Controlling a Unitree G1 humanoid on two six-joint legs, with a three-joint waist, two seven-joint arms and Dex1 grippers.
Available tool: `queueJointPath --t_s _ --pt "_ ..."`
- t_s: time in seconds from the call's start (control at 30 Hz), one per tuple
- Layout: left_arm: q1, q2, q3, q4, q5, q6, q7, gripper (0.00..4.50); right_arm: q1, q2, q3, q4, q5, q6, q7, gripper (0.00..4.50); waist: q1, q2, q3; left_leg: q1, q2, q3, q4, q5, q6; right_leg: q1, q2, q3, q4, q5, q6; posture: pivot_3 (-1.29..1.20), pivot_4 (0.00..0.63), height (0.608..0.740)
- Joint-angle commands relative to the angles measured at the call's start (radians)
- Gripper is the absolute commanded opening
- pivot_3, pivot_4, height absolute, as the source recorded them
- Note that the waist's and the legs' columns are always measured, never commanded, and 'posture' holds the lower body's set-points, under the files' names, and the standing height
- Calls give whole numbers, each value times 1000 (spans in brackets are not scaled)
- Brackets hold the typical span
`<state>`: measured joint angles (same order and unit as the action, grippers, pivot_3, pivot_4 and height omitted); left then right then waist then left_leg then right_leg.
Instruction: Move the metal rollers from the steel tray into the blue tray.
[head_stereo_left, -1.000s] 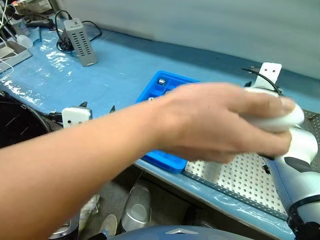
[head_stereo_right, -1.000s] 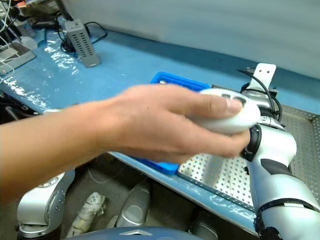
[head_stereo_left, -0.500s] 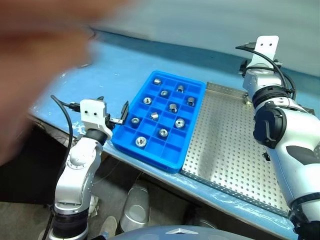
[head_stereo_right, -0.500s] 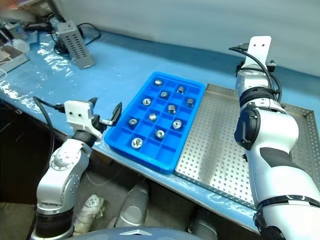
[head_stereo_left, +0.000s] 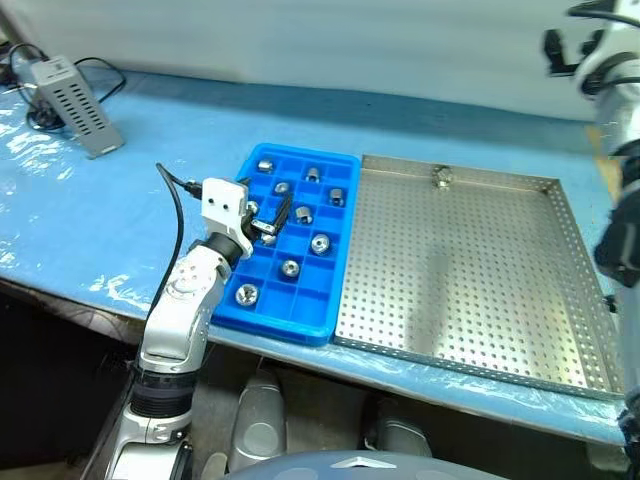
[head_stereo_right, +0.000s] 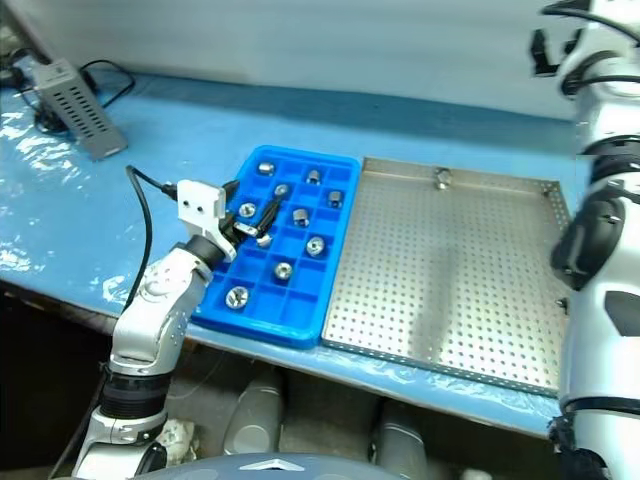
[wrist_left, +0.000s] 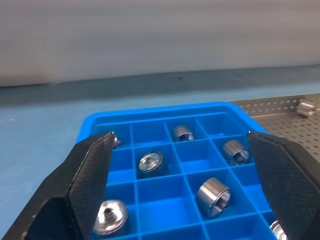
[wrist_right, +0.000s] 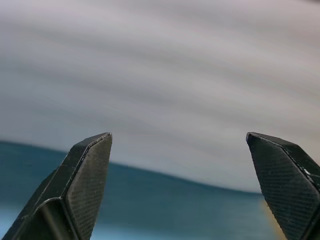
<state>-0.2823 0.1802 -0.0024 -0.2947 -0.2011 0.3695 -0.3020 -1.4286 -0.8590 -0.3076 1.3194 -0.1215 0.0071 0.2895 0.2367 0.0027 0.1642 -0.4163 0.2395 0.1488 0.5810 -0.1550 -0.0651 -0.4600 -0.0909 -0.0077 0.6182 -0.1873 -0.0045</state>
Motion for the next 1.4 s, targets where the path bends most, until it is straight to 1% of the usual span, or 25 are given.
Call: queueJointPath --t_s 0.03,0.1,0.17,0.2,0.27,0.33,0.47,0.53,0.6,0.73,0.83,0.87,0.93,0.97,1.07,1.1,1.17,1.27,1.33,1.4 --pt "-41 1 1 6 -13 -41 -19 4500 114 -64 -70 19 72 62 -79 4459 -30 -1 0 2 0 0 0 0 1 1 0 0 0 0 0 189 150 740" --pt "-50 5 7 12 -13 -48 -22 4500 160 -65 -65 26 73 97 -78 4459 -55 -1 0 4 -1 0 0 0 1 2 0 -3 0 0 0 197 150 740" --pt "-46 12 27 2 -17 -51 -18 4500 198 -31 -48 31 73 141 6 4459 -98 1 -1 4 -2 2 0 -1 2 2 -1 -3 3 1 -1 223 150 740" --pt "-34 20 41 -10 -17 -50 -14 4500 215 -16 -34 33 63 150 19 4459 -113 2 -1 5 -2 3 0 -1 2 1 -1 -2 4 1 -1 223 150 740" --pt "-1 34 64 -41 -13 -43 1 4500 231 2 -27 34 62 162 33 4459 -136 2 -2 6 -1 3 0 0 1 0 0 -3 6 2 -2 267 150 740" --pt "29 40 81 -75 -15 -33 15 4500 232 6 -22 33 62 160 37 4459 -140 2 -2 6 0 2 -1 0 1 -1 0 -4 6 2 -3 295 150 740" --pt "94 46 95 -133 -16 -14 34 4500 217 -4 6 30 51 153 129 4459 -121 3 -2 7 0 2 1 0 2 1 -2 -7 5 3 -4 317 150 740" --pt "105 46 97 -143 -17 -11 39 4500 205 -15 15 28 48 139 135 4459 -103 3 -2 6 0 2 2 -1 4 1 -3 -7 4 3 -5 316 150 740" --pt "103 47 98 -143 -18 -10 43 4500 196 -33 12 29 51 126 115 4459 -84 3 -2 6 0 2 2 -1 5 1 -3 -8 4 3 -5 314 150 740" --pt "83 48 104 -109 -17 -26 45 4500 196 -90 -5 38 46 116 -10 4459 -48 3 -2 6 1 2 2 -1 5 2 -3 -9 3 3 -5 288 150 740" --pt "74 51 96 -84 -11 -43 40 4500 200 -115 70 40 -33 99 -61 4459 -41 3 -2 5 0 2 2 -1 5 3 -4 -9 1 3 -5 286 150 740" --pt "68 51 97 -78 -12 -47 39 4500 179 -110 70 38 -28 93 -38 4459 -45 2 -2 5 0 2 2 -1 5 3 -3 -9 1 3 -5 286 150 740" --pt "53 49 102 -66 -12 -54 45 4500 119 -78 38 32 20 98 53 4459 -58 3 -2 6 0 2 2 -1 5 2 -3 -9 2 3 -5 279 150 740" --pt "48 47 103 -61 -12 -58 48 4500 96 -55 55 29 14 98 98 4459 -66 3 -2 6 0 3 2 -1 5 1 -3 -8 2 3 -5 277 150 740" --pt "46 42 96 -49 -10 -68 49 4500 52 17 87 24 0 101 178 4459 -91 3 -2 6 1 2 2 -1 4 0 -2 -8 4 3 -5 273 150 740" --pt "47 41 92 -46 -9 -71 47 4500 36 49 83 24 10 108 182 4459 -97 3 -2 6 2 2 1 -1 4 0 -2 -8 4 3 -5 274 150 740" --pt "41 40 90 -38 -8 -77 47 4500 12 120 71 27 30 127 166 4459 -100 3 -2 6 2 2 1 -1 4 0 -2 -8 4 3 -5 276 150 740" --pt "29 42 94 -27 -6 -84 50 4500 -6 205 30 34 72 170 99 4459 -94 3 -2 5 2 2 1 -1 4 -1 -2 -9 4 3 -6 290 150 740" --pt "24 43 96 -26 -5 -86 52 4500 -7 261 -10 38 107 193 25 4459 -83 3 -2 3 2 2 1 -1 4 -2 -3 -10 4 3 -6 306 150 740" --pt "28 43 99 -33 -6 -86 54 4500 0 306 -23 40 113 191 -68 4459 -74 3 -2 2 2 1 1 -1 4 -2 -3 -12 3 3 -6 310 150 740"
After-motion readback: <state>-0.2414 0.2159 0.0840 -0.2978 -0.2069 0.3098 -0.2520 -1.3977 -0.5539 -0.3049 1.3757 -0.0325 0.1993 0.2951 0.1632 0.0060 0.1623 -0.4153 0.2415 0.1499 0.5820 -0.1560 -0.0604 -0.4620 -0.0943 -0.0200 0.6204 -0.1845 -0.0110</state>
